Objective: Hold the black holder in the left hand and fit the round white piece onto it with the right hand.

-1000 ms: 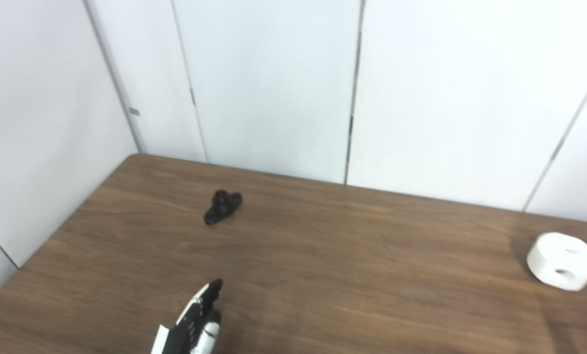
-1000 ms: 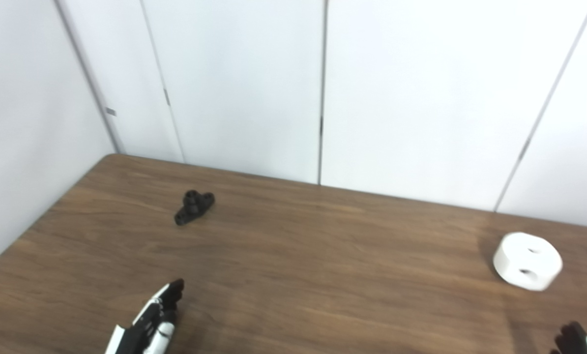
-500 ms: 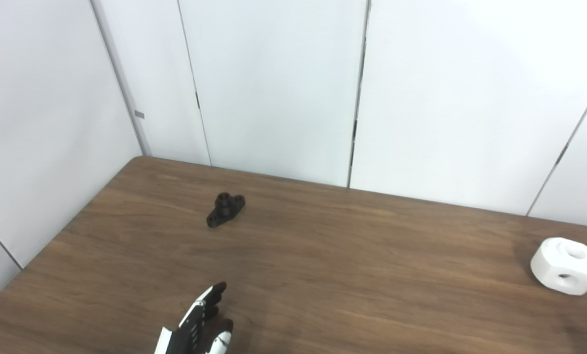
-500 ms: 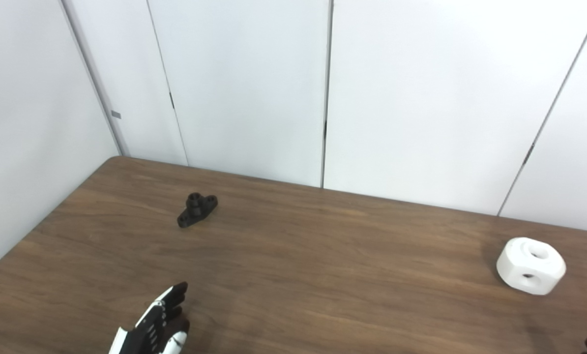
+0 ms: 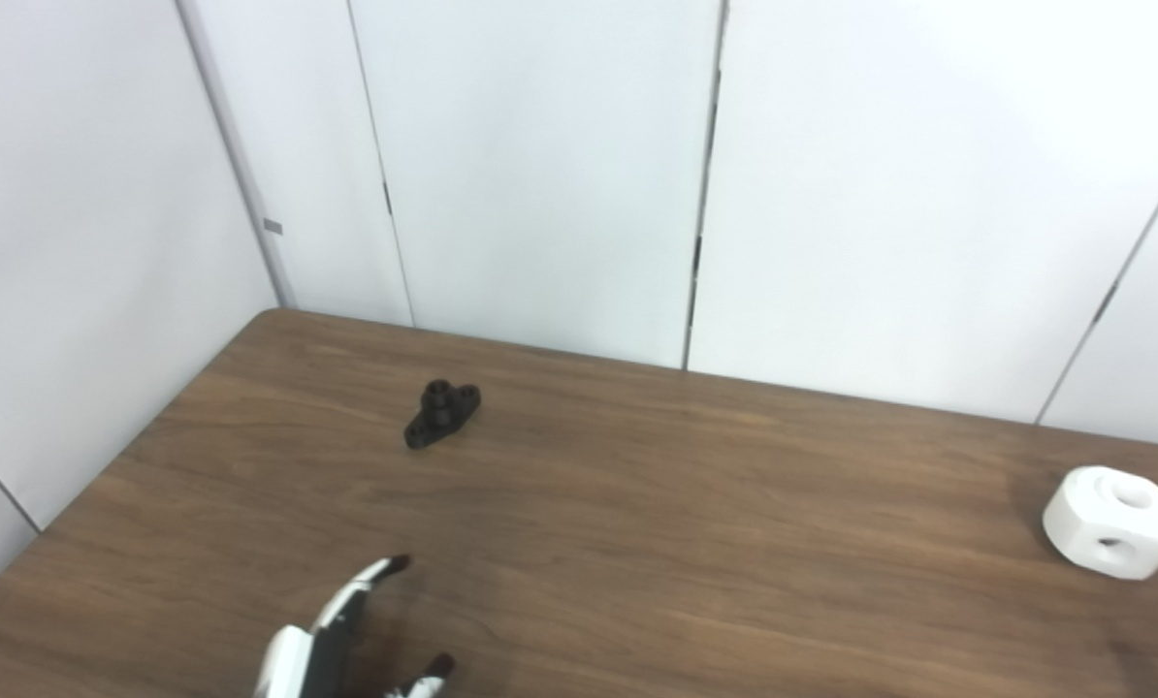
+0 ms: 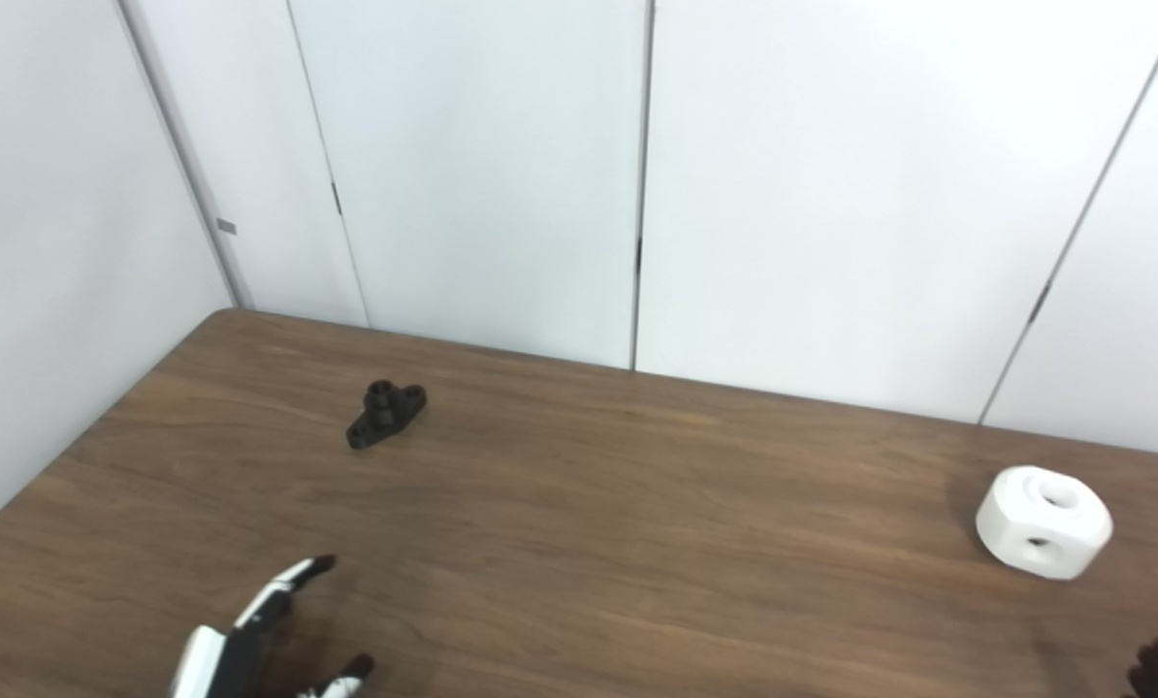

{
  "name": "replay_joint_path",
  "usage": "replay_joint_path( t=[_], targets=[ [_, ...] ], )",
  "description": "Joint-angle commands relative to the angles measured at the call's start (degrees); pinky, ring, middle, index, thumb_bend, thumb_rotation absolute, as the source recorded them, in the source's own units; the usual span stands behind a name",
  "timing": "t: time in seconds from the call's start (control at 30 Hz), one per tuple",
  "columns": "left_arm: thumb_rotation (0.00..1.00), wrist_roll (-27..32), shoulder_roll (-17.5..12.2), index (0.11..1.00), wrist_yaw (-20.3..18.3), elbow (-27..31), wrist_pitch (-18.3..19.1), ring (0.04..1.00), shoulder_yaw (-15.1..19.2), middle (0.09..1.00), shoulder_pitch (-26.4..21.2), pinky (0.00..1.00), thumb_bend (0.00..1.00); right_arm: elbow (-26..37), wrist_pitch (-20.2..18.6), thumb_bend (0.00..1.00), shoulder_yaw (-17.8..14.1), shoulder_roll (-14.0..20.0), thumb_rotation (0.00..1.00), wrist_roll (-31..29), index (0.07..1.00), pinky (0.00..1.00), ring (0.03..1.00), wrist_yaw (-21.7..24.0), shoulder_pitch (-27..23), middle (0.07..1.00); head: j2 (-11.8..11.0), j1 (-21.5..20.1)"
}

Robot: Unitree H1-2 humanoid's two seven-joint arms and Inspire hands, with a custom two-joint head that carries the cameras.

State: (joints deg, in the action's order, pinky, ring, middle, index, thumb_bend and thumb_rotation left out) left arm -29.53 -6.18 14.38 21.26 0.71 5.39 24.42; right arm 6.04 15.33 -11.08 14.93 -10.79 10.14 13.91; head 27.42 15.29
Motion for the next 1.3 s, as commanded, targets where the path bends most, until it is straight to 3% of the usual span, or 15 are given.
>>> replay_joint_path(
  t=[0.0,0.17,0.37,0.73,0.97,1.27],
  targets=[
    [0.14,-4.1,1.6,0.831,2.6,1.7,0.9,0.907,0.9,0.876,-5.4,0.88,0.71,-3.1,-0.4,0.54,2.0,-2.9,0.99,-0.5,1.0,1.0,1.0,-0.1,2.0,1.0,0.1,0.1],
    [0.25,-5.6,0.0,0.846,1.9,0.7,6.3,0.935,2.4,0.901,-10.8,0.9,0.71,-2.7,-0.3,0.53,2.1,-3.1,0.98,-0.5,1.0,1.0,1.0,0.1,2.2,1.0,0.2,0.2],
    [0.26,-6.0,-2.5,0.854,2.2,-2.8,9.1,0.941,4.2,0.909,-17.6,0.91,0.69,-2.3,-1.0,0.53,2.2,-3.3,0.99,-0.4,1.0,1.0,1.0,0.0,2.3,1.0,0.4,0.4],
    [0.36,-6.6,-7.4,0.838,1.7,-11.8,13.4,0.92,6.2,0.905,-28.9,0.83,0.75,-2.5,-0.7,0.51,2.4,-3.6,1.0,0.2,1.0,1.0,1.0,-0.2,2.2,1.0,0.3,0.6],
    [0.41,-9.3,-11.3,0.823,2.4,-20.8,16.9,0.925,4.8,0.895,-35.2,0.86,0.75,-2.3,-0.7,0.51,2.5,-3.8,1.0,0.4,1.0,1.0,1.0,-0.4,2.3,1.0,0.3,0.5],
    [0.36,-9.2,-12.9,0.785,4.6,-28.6,18.8,0.939,3.2,0.902,-39.8,0.96,0.76,-1.5,-1.3,0.5,2.6,-3.7,1.0,0.4,1.0,1.0,1.0,-0.5,2.7,1.0,0.6,0.4]
  ],
)
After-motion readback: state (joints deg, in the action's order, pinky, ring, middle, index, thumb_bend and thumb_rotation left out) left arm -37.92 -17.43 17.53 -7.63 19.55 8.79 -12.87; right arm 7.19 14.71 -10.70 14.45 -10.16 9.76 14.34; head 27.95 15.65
